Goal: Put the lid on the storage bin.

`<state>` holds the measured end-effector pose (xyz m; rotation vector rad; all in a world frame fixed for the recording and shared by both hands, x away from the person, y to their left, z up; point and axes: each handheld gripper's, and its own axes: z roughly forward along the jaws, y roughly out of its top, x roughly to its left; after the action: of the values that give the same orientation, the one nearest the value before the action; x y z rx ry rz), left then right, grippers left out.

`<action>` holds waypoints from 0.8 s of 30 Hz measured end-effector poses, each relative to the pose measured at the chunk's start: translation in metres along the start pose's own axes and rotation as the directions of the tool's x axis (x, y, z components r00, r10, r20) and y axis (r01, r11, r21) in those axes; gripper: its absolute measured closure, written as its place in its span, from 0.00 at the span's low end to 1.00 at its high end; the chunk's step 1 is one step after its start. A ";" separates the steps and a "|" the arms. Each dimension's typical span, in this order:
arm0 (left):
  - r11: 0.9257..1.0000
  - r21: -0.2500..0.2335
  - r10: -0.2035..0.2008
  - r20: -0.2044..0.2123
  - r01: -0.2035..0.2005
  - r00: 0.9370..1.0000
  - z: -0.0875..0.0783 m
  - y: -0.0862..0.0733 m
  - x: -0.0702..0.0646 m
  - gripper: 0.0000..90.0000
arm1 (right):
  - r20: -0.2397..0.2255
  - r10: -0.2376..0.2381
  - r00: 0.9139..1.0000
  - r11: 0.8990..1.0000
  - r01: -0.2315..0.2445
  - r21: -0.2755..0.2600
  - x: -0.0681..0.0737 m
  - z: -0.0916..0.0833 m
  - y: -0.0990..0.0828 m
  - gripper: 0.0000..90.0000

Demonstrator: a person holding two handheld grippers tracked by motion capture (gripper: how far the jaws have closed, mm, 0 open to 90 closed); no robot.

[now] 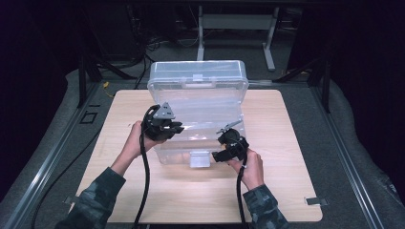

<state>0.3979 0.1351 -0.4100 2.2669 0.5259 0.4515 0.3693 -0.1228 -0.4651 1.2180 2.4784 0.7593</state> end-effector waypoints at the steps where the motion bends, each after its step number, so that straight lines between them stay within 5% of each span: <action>1: 1.000 0.002 0.000 0.004 0.000 1.000 0.000 0.000 0.000 0.87 | 0.006 -0.004 1.000 1.000 0.004 -0.004 0.001 -0.006 0.000 0.28; 5: 1.000 -0.003 -0.003 0.004 0.003 1.000 0.000 0.000 0.000 0.86 | -0.010 -0.027 1.000 0.999 0.026 -0.037 0.002 -0.027 0.002 0.26; 9: 1.000 -0.003 -0.007 0.007 0.007 1.000 0.000 0.001 0.001 0.86 | -0.076 -0.048 0.996 0.991 0.038 -0.130 0.005 -0.056 0.008 0.27; 13: 1.000 -0.017 -0.026 0.014 0.026 1.000 0.001 0.000 0.002 0.85 | -0.067 -0.084 0.994 0.978 0.069 -0.198 0.000 -0.085 0.035 0.29; 19: 0.999 -0.025 -0.042 0.019 0.042 0.999 0.001 -0.001 0.002 0.84 | -0.040 -0.067 0.997 0.977 0.057 -0.205 -0.024 -0.082 0.075 0.29; 23: 0.999 -0.023 -0.049 0.018 0.049 0.999 0.001 -0.001 0.001 0.83 | -0.055 -0.026 0.998 0.980 0.014 -0.200 -0.045 -0.058 0.093 0.55; 24: 0.998 -0.023 -0.051 0.018 0.052 0.999 0.001 -0.002 0.001 0.83 | -0.055 -0.026 0.998 0.980 0.014 -0.200 -0.045 -0.058 0.093 0.55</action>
<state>0.3985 0.1358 -0.4117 2.2273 0.5656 0.4097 0.4301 -0.1309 -0.3636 1.1119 2.3857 1.0234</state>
